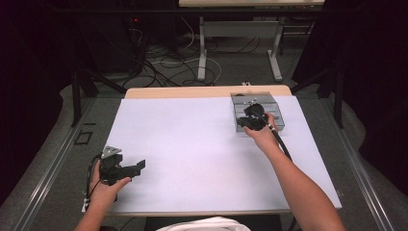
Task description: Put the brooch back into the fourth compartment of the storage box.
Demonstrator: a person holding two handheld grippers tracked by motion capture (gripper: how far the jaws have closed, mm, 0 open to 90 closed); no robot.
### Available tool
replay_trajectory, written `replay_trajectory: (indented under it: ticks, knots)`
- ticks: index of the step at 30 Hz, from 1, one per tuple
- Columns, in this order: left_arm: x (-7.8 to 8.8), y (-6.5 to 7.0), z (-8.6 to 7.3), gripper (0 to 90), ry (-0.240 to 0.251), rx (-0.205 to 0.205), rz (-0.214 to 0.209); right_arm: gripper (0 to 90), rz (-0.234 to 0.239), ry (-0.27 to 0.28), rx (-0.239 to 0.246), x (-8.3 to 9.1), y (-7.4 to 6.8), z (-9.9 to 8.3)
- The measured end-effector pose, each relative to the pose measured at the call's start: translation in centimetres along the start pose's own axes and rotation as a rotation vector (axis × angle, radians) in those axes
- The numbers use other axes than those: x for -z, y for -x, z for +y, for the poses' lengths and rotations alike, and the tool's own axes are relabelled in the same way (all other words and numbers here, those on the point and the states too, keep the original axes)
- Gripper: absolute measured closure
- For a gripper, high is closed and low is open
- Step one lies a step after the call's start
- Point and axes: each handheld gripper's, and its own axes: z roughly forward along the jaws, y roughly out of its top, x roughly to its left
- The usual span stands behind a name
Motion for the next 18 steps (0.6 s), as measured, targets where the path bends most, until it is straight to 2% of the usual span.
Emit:
replay_trajectory:
  ticks: [3, 7, 18]
  knots:
    - [0.0, 0.0, 0.0, 2.4, 0.001, 0.0, -0.001, 79.8, -0.011, 0.0, -0.007, 0.0, 0.4, 0.0]
    - [0.0, 0.0, 0.0, 2.4, -0.011, -0.003, -0.007, 79.9, -0.015, -0.018, -0.045, 0.0, 0.7, 0.1]
    - [-0.1, 0.0, 0.0, 2.4, 0.001, 0.001, -0.005, 79.8, -0.05, -0.035, -0.064, -0.5, 1.4, 0.7]
